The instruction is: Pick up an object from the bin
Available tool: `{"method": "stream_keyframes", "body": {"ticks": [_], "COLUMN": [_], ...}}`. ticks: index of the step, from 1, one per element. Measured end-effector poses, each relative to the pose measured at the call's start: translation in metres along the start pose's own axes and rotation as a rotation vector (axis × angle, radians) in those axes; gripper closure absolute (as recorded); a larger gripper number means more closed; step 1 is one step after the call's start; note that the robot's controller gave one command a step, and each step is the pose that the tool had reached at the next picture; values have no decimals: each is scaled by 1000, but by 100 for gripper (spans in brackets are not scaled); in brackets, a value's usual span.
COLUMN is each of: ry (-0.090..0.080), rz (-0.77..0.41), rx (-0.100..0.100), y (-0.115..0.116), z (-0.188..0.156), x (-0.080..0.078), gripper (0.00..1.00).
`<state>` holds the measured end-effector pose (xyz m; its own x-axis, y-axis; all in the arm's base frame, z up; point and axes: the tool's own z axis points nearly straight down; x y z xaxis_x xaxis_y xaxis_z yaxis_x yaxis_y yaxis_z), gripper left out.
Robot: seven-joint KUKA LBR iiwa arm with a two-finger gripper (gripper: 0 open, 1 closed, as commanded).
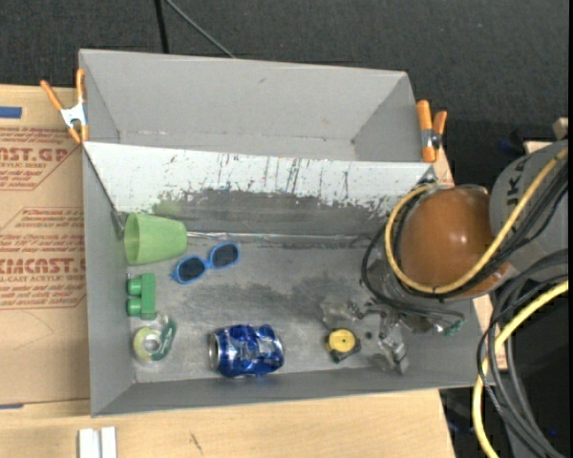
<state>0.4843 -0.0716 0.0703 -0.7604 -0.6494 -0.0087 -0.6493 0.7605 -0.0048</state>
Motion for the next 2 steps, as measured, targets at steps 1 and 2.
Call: {"method": "stream_keyframes", "body": {"ticks": [1, 2], "ry": [2, 3], "rz": [-146, -145], "rx": [0, -2], "y": [14, 15], "z": [0, -1], "x": [-10, -10], "gripper": [0, 100]}}
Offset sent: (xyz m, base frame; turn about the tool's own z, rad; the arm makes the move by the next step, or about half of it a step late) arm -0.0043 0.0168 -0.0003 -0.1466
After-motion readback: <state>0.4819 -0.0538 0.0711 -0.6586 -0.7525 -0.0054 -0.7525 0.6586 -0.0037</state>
